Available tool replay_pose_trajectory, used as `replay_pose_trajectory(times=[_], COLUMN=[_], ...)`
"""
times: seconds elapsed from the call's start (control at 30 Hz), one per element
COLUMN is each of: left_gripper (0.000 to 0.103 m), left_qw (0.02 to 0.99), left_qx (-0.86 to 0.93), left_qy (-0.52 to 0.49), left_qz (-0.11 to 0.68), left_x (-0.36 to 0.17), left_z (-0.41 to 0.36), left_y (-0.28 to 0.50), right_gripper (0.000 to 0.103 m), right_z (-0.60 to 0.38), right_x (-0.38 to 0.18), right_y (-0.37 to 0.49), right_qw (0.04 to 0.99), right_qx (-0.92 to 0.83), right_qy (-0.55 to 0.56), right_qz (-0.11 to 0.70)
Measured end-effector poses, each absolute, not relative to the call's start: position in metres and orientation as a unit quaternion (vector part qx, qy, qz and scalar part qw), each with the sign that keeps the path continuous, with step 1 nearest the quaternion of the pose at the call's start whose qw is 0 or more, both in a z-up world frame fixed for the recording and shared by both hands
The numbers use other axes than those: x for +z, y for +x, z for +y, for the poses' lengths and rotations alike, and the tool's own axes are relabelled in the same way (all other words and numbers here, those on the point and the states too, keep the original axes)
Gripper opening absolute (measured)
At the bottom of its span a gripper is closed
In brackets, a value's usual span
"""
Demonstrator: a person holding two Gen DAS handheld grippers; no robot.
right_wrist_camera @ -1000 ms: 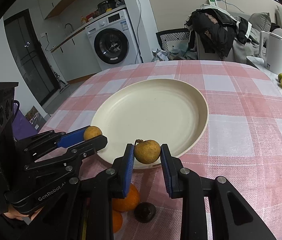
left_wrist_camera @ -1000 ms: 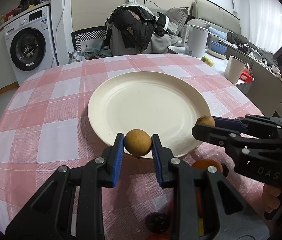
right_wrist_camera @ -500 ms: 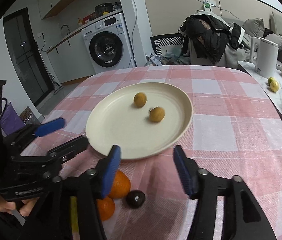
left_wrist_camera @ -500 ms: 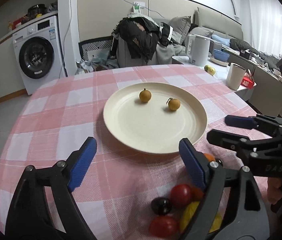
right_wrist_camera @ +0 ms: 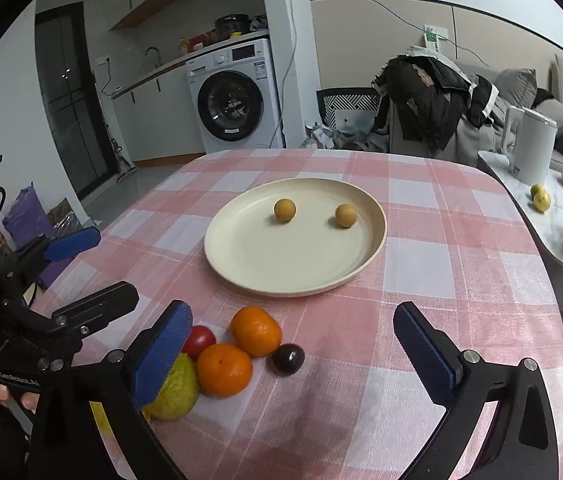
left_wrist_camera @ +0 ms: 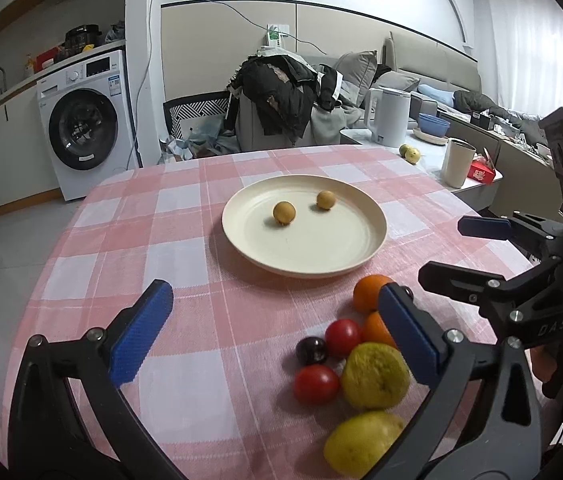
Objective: Organize fruits
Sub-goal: 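Withdraw both open tools from the plate back toward the fruit cluster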
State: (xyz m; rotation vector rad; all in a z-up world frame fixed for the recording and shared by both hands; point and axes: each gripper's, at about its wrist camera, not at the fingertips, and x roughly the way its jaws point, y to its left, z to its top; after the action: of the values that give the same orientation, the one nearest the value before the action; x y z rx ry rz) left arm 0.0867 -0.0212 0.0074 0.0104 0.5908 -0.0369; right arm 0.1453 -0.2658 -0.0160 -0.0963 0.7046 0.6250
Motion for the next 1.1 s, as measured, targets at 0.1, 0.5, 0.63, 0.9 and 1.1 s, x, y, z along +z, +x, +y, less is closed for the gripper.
replay_pose_trajectory(times=[0.1, 0.5, 0.63, 0.9, 1.1], left_gripper=[0.102, 0.102, 0.102, 0.102, 0.102], left_qw=[0.957, 0.954, 0.953, 0.947, 0.942], left_qx=[-0.015, -0.016, -0.018, -0.031, -0.031], left_qy=[0.007, -0.013, -0.010, -0.019, -0.017], left_qz=[0.289, 0.300, 0.303, 0.320, 0.333], left_x=[0.011, 0.014, 0.012, 0.008, 0.001], left_z=[-0.023, -0.021, -0.024, -0.024, -0.027], left_y=[0.074, 0.044, 0.042, 0.050, 0.056], right_gripper=[0.103, 0.103, 0.103, 0.103, 0.103], right_z=[-0.266, -0.268, -0.262, -0.255, -0.258], right_x=[-0.015, -0.014, -0.018, -0.031, -0.042], right_y=[0.139, 0.125, 0.121, 0.118, 0.127], right_qw=[0.889, 0.880, 0.872, 0.856, 0.852], right_qx=[0.302, 0.314, 0.322, 0.330, 0.314], right_qy=[-0.051, -0.075, -0.096, -0.130, -0.130], right_qz=[0.339, 0.348, 0.356, 0.376, 0.397])
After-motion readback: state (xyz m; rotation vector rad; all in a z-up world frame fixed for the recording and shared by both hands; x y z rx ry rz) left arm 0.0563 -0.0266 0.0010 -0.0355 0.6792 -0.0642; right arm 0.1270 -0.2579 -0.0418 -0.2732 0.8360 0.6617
